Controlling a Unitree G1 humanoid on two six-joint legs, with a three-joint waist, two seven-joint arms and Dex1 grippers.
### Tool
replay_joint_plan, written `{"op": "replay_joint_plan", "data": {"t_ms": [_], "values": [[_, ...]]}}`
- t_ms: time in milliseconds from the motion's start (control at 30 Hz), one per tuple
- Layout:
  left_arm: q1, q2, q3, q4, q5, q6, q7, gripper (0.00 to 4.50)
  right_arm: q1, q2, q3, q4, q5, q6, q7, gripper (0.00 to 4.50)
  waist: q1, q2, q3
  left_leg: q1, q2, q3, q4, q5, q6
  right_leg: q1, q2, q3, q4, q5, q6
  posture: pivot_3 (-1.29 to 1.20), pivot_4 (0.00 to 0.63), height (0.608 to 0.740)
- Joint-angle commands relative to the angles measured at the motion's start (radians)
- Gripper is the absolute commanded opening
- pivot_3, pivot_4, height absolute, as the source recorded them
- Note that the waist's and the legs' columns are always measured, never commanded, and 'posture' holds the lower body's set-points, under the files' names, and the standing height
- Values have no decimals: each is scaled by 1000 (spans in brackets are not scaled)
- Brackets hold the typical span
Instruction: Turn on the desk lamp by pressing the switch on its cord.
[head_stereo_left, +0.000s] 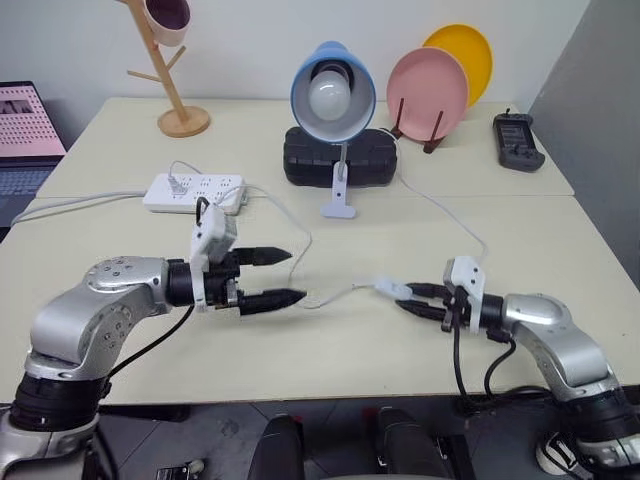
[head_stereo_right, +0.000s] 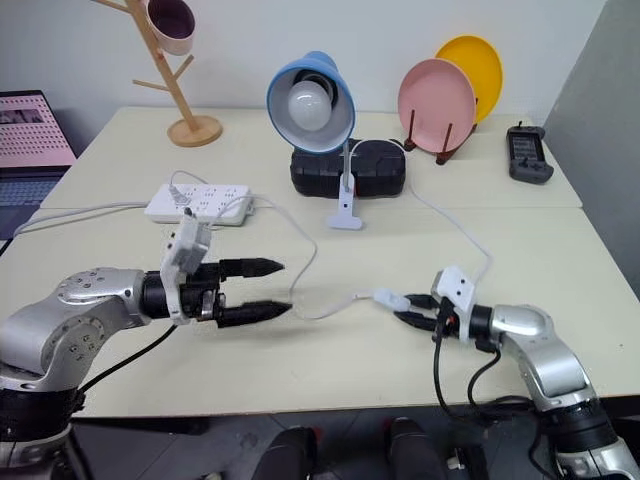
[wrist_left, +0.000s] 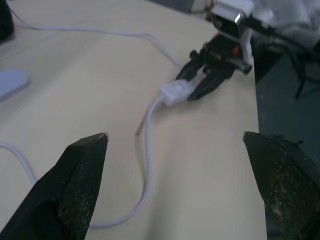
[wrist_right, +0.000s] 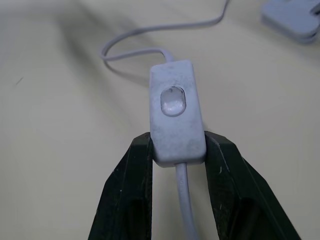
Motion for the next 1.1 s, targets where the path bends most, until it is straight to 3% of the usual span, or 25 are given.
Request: {"op": "replay_joint_plan", "data": {"t_ms": [33, 167, 367, 633, 1000, 1100], "values": [[47, -88, 93, -84, -336, 159, 299, 4500, -78, 32, -29, -44, -37, -3, -98, 1097, -2, 0, 0, 1, 0, 0, 0, 0, 0, 0, 0, 0, 1, 0, 0, 0, 150, 740], [112, -180, 99, -96, -582, 136, 590, 4500, -94, 48, -30, -65, -34, 8, -127, 1097, 3, 0, 0, 2, -1, -2, 0, 0, 0, 0, -1, 0, 4, -1, 0, 0, 150, 740], [98, -435, -2, -64, -575, 0, 808, 4500, -138, 81, -14, -80, -44, 14, -171, 1097, 6, -1, 0, 5, -3, -2, 1, 0, 0, 3, -1, 0, 6, -1, 0, 0, 150, 740], [65, -563, -91, 28, -483, -51, 765, 4500, -124, 97, -2, -164, 4, 76, -163, 1097, 4, -1, 0, 5, -3, -2, 1, 0, 0, 2, 0, 1, 6, 1, -5, 0, 150, 740], [-15, -590, -86, 121, -405, -71, 671, 4500, -87, 94, 2, -228, 26, 117, -162, 1097, 3, -1, 0, 5, -3, -2, 0, 0, 0, 2, 0, 1, 5, -2, -1, 0, 150, 740], [-15, -587, -86, 124, -392, -68, 658, 4043, -81, 94, 0, -235, 25, 121, -165, 1097, 4, -1, 0, 5, -3, -2, 0, 0, 0, 2, 0, 1, 5, -2, -1, 0, 150, 740]]}}
